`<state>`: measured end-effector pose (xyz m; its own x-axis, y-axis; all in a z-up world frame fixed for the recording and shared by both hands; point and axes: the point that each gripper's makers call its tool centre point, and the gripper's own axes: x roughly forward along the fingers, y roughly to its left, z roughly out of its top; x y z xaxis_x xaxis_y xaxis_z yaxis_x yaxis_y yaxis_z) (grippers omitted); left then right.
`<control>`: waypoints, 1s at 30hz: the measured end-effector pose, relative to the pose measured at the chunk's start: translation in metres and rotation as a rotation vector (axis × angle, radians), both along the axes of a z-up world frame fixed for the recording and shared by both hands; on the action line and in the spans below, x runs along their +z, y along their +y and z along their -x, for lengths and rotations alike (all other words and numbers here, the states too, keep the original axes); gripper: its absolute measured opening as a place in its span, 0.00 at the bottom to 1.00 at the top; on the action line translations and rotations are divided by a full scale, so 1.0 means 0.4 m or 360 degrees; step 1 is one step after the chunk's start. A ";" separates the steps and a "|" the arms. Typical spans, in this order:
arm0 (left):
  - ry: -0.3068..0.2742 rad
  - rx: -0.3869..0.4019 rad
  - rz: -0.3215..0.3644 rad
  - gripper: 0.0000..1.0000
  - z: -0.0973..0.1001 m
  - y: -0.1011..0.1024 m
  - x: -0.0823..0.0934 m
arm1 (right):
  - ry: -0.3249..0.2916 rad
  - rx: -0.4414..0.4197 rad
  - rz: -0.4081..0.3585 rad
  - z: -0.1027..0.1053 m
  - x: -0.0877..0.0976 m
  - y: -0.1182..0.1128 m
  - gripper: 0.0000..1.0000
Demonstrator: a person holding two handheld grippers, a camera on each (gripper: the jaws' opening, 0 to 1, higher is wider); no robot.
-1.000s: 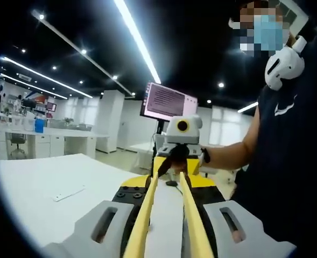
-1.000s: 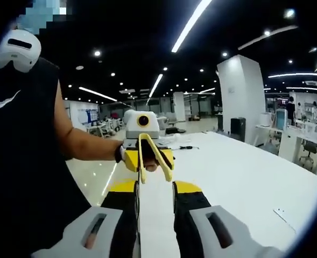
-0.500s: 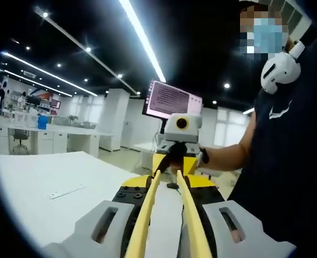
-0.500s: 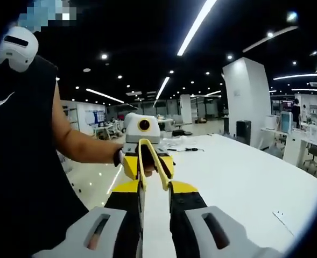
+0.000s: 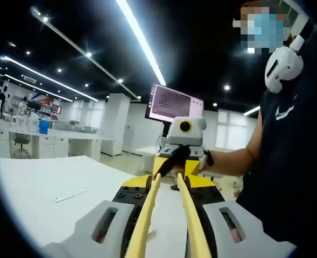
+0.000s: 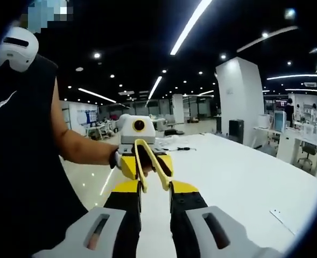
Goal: Place the target food into the container with the food tongs after gripping and lifting it, then release it inside without dropping or visibly crushing the food.
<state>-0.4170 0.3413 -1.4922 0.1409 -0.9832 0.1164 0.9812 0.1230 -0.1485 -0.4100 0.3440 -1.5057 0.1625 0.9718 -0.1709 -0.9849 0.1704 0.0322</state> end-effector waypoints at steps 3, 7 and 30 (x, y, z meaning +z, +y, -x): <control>-0.0023 0.0029 0.0015 0.22 0.003 -0.003 -0.002 | 0.0014 0.0012 0.0001 -0.001 -0.003 -0.004 0.19; 0.0009 0.0032 0.0002 0.20 0.002 -0.005 -0.004 | 0.0002 0.0040 0.0033 0.003 -0.008 -0.003 0.18; -0.0136 0.0191 -0.0308 0.23 -0.048 0.094 -0.126 | -0.0110 -0.0535 0.0243 -0.072 -0.187 -0.195 0.65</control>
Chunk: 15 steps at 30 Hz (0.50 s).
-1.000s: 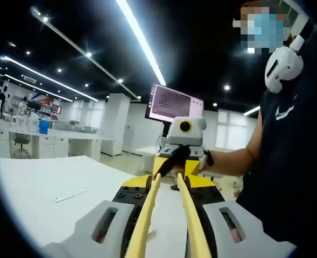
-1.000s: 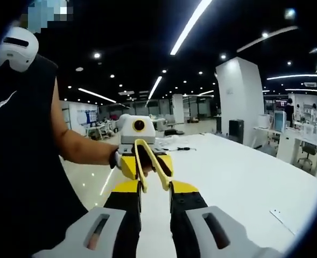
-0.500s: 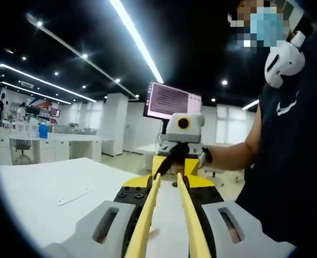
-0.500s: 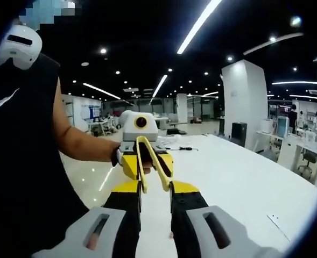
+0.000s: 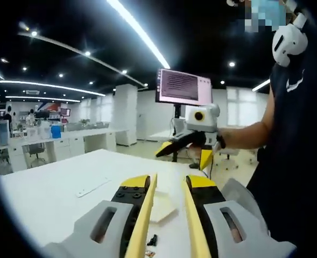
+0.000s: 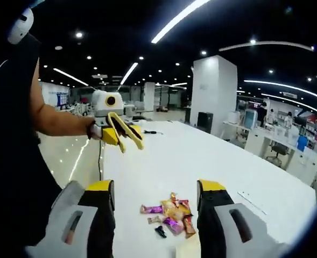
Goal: Place the target food into the container with the food tongs after gripping and lifting it, then release it inside without dropping or visibly crushing the food.
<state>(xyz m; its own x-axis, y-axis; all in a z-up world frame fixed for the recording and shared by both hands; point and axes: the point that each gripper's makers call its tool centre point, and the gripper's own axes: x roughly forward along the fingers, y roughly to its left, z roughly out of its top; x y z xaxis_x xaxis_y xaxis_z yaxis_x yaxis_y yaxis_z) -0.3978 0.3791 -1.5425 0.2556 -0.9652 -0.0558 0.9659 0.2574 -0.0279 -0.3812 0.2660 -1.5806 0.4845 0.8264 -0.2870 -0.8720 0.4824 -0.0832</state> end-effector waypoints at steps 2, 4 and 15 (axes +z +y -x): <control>0.0007 0.0016 -0.0006 0.23 -0.002 0.009 -0.013 | 0.0005 -0.0142 0.0012 -0.013 -0.037 -0.052 0.76; 0.0010 0.0003 -0.0033 0.24 0.002 0.009 -0.026 | 0.0014 -0.0247 0.0012 -0.020 -0.062 -0.093 0.84; 0.0031 0.0127 -0.0083 0.24 -0.022 0.028 -0.093 | 0.0029 -0.0755 0.0077 0.023 -0.251 -0.281 0.99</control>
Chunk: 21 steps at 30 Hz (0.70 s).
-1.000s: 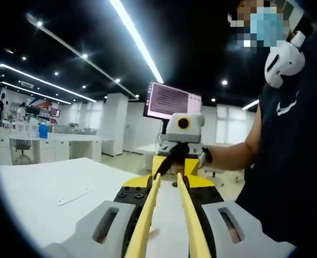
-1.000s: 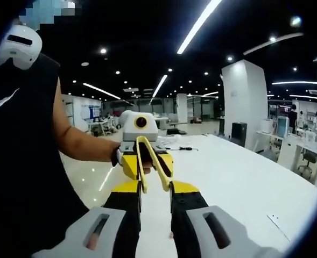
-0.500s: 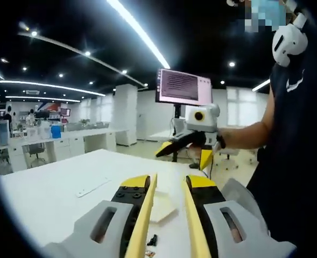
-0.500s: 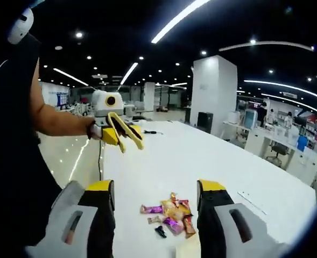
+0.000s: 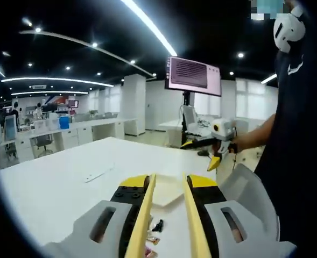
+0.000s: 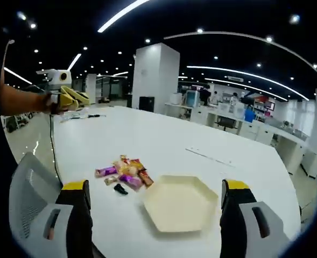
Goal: Place the target food into the container with the food tongs after gripping and lifting it, then release it inside without dropping or visibly crushing the food.
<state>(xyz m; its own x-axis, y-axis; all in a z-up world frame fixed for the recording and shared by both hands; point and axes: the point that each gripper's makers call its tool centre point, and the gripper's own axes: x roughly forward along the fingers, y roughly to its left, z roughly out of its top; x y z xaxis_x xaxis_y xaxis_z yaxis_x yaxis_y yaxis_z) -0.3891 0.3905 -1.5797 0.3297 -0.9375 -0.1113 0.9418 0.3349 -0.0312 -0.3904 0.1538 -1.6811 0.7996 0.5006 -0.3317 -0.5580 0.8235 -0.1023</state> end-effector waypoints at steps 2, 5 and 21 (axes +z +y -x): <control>0.0008 0.0018 0.0009 0.24 0.000 0.010 -0.011 | 0.0008 -0.0034 -0.0029 0.020 -0.026 -0.008 0.99; 0.0016 0.0028 -0.0003 0.24 0.004 0.018 -0.026 | -0.0028 -0.0021 -0.0007 0.046 -0.047 -0.005 0.99; 0.0119 0.0016 -0.0086 0.23 0.010 0.024 -0.070 | -0.0072 -0.0074 -0.0029 0.052 -0.071 -0.016 0.99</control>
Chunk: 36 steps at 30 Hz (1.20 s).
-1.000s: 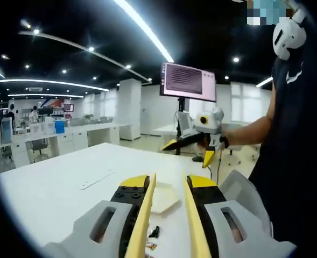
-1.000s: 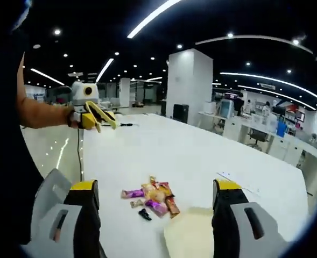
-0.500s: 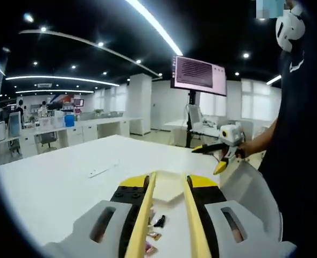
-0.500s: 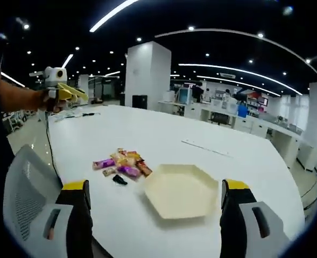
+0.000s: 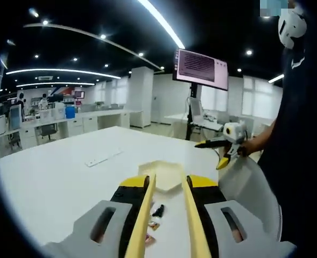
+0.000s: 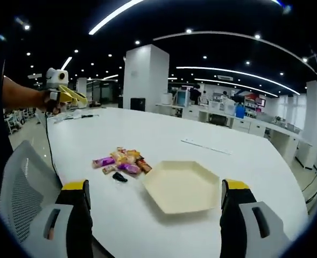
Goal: Place the target food into the container with the food tongs after gripping and lifting it, then release it inside without dropping or visibly crushing the food.
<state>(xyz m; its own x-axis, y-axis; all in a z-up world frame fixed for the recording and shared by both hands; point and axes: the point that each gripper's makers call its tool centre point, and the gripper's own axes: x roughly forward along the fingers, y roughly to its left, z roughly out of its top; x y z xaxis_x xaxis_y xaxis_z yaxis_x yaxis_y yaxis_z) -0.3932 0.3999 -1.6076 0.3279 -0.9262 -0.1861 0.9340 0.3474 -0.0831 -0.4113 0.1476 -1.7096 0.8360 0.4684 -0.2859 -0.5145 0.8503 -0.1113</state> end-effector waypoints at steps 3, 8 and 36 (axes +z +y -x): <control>-0.0023 0.0013 -0.0034 0.23 -0.009 -0.008 -0.007 | 0.0026 0.0002 -0.0013 0.001 -0.007 0.001 0.99; -0.0041 0.0213 -0.0058 0.22 -0.061 0.007 -0.009 | 0.0062 0.0008 -0.0002 0.004 -0.017 0.003 0.99; 0.0161 0.0575 -0.0400 0.21 -0.110 0.020 -0.240 | 0.0105 -0.0050 0.0010 0.002 -0.031 -0.018 0.99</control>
<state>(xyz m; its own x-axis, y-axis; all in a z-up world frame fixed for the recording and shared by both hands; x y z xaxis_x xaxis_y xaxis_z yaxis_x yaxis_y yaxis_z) -0.3491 0.4078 -1.7036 0.5905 -0.6775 -0.4384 0.7406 0.6708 -0.0390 -0.4123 0.1405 -1.7221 0.8293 0.4405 -0.3439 -0.4941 0.8654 -0.0831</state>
